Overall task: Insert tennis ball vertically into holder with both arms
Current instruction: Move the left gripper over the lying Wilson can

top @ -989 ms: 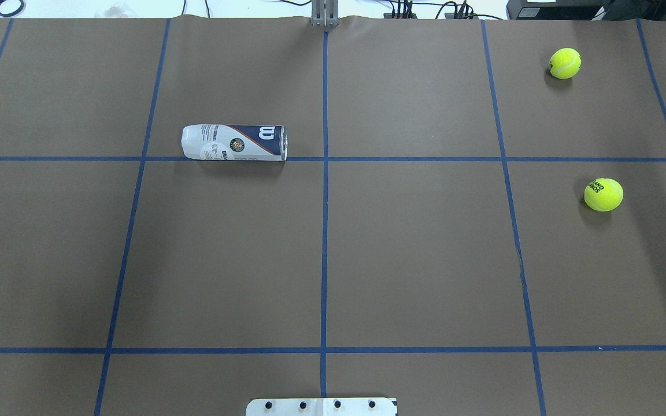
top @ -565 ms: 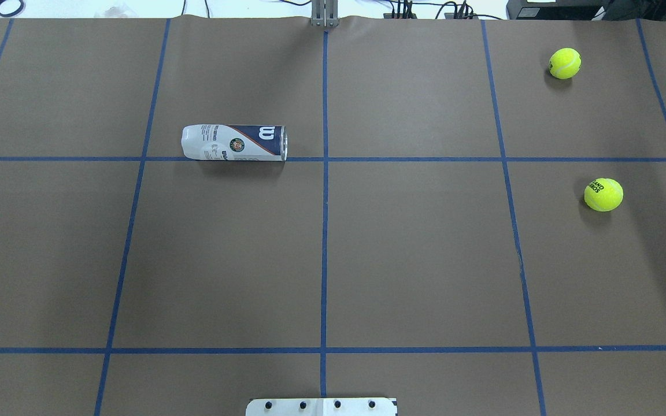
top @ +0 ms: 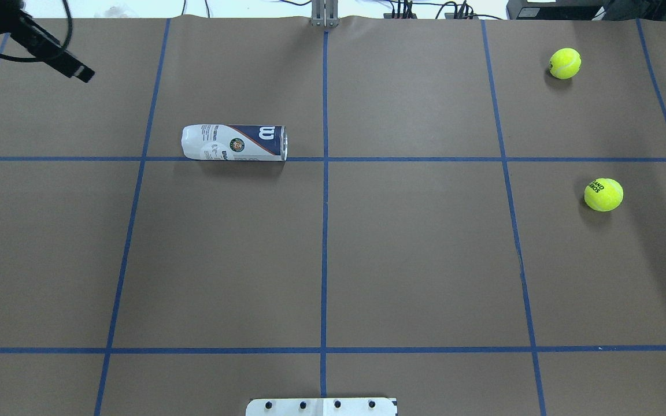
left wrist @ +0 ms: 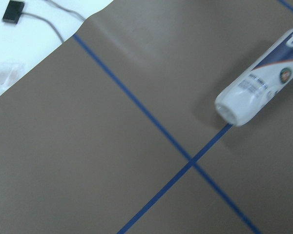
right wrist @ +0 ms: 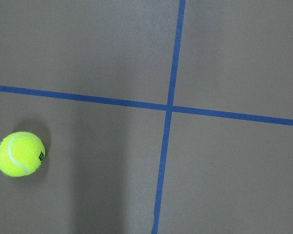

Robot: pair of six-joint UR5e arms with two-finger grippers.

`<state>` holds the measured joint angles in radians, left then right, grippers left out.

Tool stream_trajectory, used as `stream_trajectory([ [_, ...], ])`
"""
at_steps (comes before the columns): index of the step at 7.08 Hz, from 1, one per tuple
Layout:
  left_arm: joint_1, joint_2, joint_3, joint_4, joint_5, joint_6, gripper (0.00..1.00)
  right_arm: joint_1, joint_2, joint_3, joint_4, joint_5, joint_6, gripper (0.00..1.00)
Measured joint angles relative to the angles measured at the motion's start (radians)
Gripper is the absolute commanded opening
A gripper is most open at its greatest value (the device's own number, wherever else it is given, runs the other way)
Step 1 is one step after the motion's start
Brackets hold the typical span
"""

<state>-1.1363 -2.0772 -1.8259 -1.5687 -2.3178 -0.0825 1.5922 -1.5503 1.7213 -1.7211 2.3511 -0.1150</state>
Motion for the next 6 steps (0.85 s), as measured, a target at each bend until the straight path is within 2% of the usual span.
stream_trajectory([
  [1,0.047,-0.046,0.019,-0.003,0.0,-0.037,0.99,0.0,0.0,0.006,0.0,-0.001,0.0,1.0],
  [4,0.107,-0.076,0.036,-0.047,0.001,-0.055,0.99,0.0,-0.002,0.01,0.0,0.0,-0.001,1.0],
  [6,0.186,-0.135,0.076,-0.055,0.064,-0.047,0.99,0.0,-0.002,0.01,0.0,0.0,-0.002,1.0],
])
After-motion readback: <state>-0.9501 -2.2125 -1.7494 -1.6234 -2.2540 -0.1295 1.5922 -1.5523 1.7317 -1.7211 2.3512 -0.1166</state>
